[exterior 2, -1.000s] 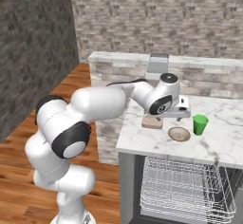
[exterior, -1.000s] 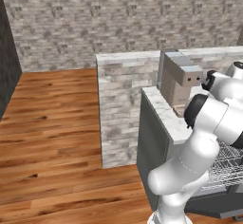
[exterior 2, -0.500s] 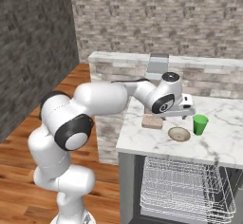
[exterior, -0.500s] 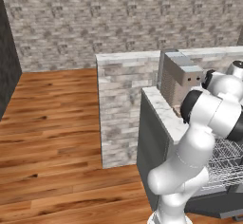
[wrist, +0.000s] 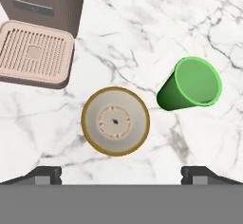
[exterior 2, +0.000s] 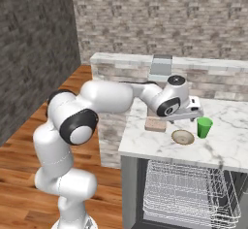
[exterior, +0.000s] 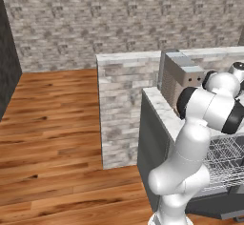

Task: Pick up the cup and bowl from the counter, place them in the dishwasher, and close the dishwasher door.

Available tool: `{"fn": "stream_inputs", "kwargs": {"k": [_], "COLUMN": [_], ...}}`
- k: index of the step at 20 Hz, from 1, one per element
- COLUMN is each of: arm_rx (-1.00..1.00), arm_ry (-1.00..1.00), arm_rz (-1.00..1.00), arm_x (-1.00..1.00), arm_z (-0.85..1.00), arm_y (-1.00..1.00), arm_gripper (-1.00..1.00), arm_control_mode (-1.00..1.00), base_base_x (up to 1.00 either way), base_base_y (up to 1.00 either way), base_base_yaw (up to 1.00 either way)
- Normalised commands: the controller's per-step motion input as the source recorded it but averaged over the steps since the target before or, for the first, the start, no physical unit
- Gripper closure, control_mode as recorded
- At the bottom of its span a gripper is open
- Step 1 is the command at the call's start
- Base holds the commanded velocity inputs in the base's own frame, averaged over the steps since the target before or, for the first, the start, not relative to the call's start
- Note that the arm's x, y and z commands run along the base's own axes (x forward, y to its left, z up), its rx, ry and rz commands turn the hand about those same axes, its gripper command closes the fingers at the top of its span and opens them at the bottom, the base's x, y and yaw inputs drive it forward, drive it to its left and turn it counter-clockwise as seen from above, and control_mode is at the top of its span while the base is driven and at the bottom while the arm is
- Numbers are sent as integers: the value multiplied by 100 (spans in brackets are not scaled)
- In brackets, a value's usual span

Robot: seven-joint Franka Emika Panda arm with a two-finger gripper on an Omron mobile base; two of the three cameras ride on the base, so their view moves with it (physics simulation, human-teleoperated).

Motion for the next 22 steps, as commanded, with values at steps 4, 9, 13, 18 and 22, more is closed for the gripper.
{"fn": "stream_inputs", "kwargs": {"k": [4,9,13,18,22], "arm_rx": [0,0,0,0,0], "arm_ry": [0,0,0,0,0], "arm_rz": [1,0,0,0,0], "arm_x": [17,26,31,28,29], "arm_z": [-7,-9,-9,-11,-15], "arm_y": [-23,-27,-22,-18,-16], "arm_gripper": [-100,-100,-100,-100,-100], "arm_control_mode": [-100,-100,-100,-100,-100], "base_base_x": [0,0,0,0,0], "base_base_y": [0,0,0,0,0], "base_base_yaw": [0,0,0,0,0]}}
